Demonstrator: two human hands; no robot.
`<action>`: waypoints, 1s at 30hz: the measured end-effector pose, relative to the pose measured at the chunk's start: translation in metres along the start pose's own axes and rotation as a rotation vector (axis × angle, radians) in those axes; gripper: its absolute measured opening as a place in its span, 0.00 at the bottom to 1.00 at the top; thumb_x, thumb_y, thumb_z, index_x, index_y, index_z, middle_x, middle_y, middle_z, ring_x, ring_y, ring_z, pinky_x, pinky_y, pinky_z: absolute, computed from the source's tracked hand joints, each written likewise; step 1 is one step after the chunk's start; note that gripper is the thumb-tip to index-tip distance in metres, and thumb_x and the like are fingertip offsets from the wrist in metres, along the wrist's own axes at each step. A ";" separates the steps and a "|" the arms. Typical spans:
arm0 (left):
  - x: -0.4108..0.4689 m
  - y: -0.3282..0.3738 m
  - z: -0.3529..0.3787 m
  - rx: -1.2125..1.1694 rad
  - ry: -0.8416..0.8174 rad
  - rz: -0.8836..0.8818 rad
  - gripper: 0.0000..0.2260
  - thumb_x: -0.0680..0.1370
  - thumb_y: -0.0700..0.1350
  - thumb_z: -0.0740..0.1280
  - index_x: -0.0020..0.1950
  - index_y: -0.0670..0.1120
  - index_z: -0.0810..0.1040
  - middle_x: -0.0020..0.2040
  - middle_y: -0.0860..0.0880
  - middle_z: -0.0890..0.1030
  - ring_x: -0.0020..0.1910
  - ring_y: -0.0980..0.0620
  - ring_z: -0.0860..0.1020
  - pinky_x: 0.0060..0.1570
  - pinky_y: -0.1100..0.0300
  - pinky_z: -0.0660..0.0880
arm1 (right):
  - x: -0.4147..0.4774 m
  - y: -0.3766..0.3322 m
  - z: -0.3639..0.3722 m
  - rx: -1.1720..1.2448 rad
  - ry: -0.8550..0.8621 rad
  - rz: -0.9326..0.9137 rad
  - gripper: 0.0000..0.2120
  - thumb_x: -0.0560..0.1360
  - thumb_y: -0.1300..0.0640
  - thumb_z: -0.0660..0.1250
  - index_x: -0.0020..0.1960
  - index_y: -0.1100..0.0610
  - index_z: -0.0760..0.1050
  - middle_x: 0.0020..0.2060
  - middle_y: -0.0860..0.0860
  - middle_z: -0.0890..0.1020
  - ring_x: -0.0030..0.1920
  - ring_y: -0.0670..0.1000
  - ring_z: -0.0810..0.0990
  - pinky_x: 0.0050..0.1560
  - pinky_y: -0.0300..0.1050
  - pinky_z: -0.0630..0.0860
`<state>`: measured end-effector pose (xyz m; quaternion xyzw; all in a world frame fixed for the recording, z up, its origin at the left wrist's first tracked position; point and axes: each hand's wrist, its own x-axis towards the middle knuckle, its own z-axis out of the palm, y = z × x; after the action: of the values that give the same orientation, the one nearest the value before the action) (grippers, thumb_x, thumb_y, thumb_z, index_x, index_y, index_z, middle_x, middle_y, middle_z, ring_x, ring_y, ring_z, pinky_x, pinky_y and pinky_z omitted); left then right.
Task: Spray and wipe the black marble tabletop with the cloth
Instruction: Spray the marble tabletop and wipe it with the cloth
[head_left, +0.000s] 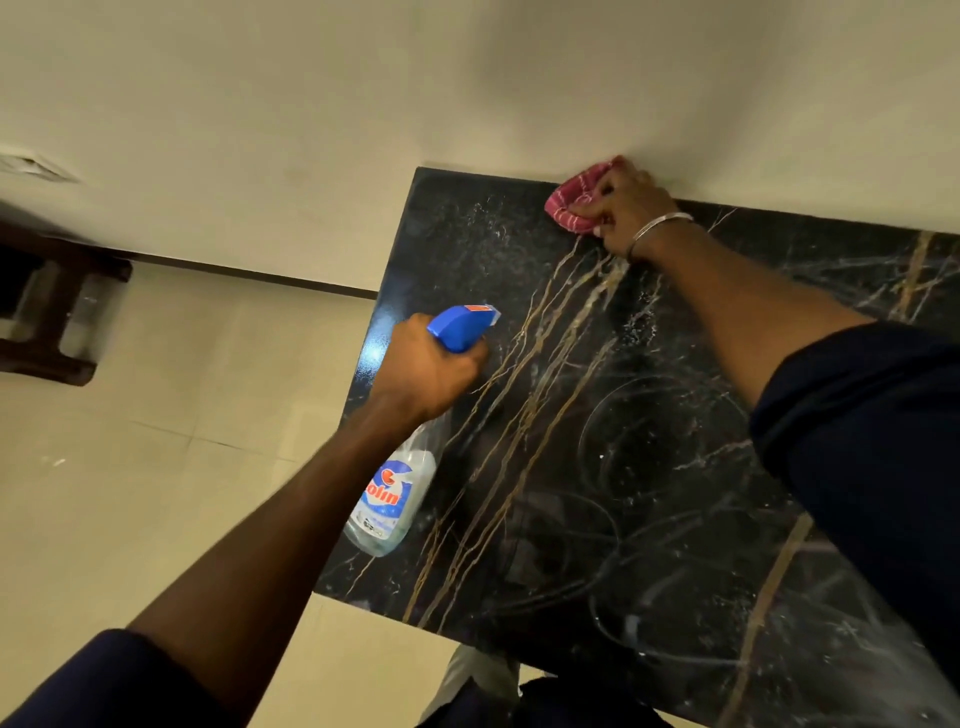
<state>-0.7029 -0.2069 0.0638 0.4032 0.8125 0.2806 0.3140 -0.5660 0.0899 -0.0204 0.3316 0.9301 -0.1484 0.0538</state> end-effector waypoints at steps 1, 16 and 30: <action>0.001 -0.002 -0.001 -0.003 0.003 -0.004 0.07 0.75 0.48 0.68 0.45 0.44 0.76 0.33 0.46 0.78 0.31 0.51 0.77 0.34 0.59 0.77 | -0.009 -0.009 0.004 0.020 -0.015 -0.009 0.23 0.76 0.59 0.68 0.69 0.44 0.73 0.68 0.56 0.67 0.68 0.61 0.64 0.70 0.59 0.65; -0.007 -0.006 -0.003 0.011 0.040 -0.063 0.09 0.74 0.47 0.69 0.46 0.43 0.76 0.36 0.41 0.79 0.33 0.45 0.80 0.36 0.54 0.79 | -0.040 -0.062 0.022 0.046 0.018 -0.022 0.23 0.76 0.57 0.67 0.69 0.44 0.73 0.64 0.55 0.70 0.62 0.60 0.68 0.63 0.56 0.72; -0.026 -0.004 -0.007 -0.012 0.062 -0.067 0.08 0.75 0.46 0.69 0.47 0.43 0.75 0.34 0.43 0.78 0.32 0.49 0.78 0.35 0.57 0.77 | -0.058 -0.050 0.028 0.077 0.043 0.017 0.23 0.74 0.60 0.69 0.66 0.44 0.76 0.63 0.53 0.71 0.62 0.60 0.69 0.63 0.59 0.73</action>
<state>-0.6979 -0.2325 0.0729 0.3651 0.8330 0.2873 0.3003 -0.5521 0.0095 -0.0239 0.3446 0.9217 -0.1765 0.0222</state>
